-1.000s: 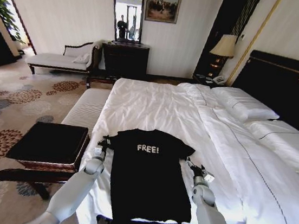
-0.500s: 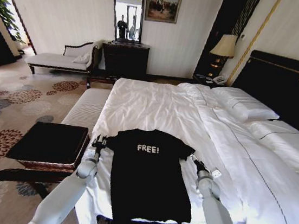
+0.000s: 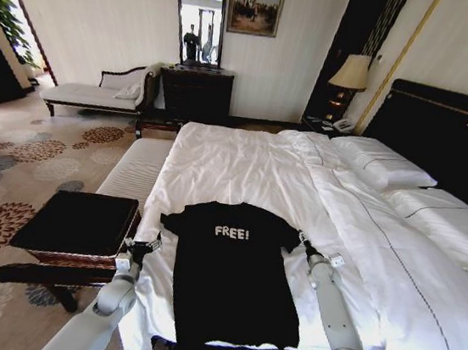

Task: Fold the clothes on the bed and place them into the basket.

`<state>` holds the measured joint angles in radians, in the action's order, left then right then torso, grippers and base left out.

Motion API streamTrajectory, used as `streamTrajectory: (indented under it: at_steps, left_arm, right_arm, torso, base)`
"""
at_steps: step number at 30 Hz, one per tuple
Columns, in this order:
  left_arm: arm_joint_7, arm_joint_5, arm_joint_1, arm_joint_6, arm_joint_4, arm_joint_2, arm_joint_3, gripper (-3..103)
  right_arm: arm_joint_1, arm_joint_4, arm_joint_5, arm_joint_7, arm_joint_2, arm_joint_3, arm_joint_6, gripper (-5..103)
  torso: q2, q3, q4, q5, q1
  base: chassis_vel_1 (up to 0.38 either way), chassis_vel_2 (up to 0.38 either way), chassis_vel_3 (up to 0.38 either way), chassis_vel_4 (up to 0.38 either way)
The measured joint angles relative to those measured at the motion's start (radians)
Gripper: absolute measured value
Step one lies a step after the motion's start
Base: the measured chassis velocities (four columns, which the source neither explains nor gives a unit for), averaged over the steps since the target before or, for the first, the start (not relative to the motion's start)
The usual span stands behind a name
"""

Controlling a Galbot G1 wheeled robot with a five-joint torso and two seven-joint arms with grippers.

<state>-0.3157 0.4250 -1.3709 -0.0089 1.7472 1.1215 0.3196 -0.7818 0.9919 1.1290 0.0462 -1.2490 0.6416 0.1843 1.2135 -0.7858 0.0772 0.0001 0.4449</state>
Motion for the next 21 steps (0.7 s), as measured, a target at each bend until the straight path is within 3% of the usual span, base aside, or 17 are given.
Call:
streamTrajectory:
  at_steps: [7, 11, 13, 21]
  left_arm:
    - [-0.005, -0.001, -0.008, 0.001, 0.012, 0.000, 0.009, 100]
    - [-0.008, -0.001, -0.004, 0.004, 0.017, 0.000, 0.007, 100]
    - [-0.008, -0.001, -0.003, 0.004, 0.016, 0.001, 0.006, 100]
    - [-0.008, -0.004, 0.005, 0.004, 0.006, 0.011, -0.005, 100]
  right_arm:
    - [0.025, -0.029, 0.008, 0.002, -0.008, -0.013, 0.008, 88]
    - [0.020, -0.024, 0.019, 0.007, -0.012, -0.012, 0.014, 66]
    - [0.016, -0.019, 0.019, 0.012, -0.013, -0.012, 0.016, 66]
    - [-0.015, 0.014, 0.017, 0.031, -0.018, -0.004, 0.024, 33]
  torso:
    - [0.000, 0.000, 0.0001, -0.0001, 0.000]
    - [0.000, 0.000, 0.0001, -0.0001, 0.000]
    - [0.000, 0.000, 0.0002, -0.0001, 0.000]
    - [0.000, 0.000, 0.0000, 0.0000, 0.000]
  base:
    - [0.000, 0.000, 0.000, 0.000]
    - [0.000, 0.000, 0.000, 0.000]
    - [0.000, 0.000, 0.000, 0.000]
    - [0.000, 0.000, 0.000, 0.000]
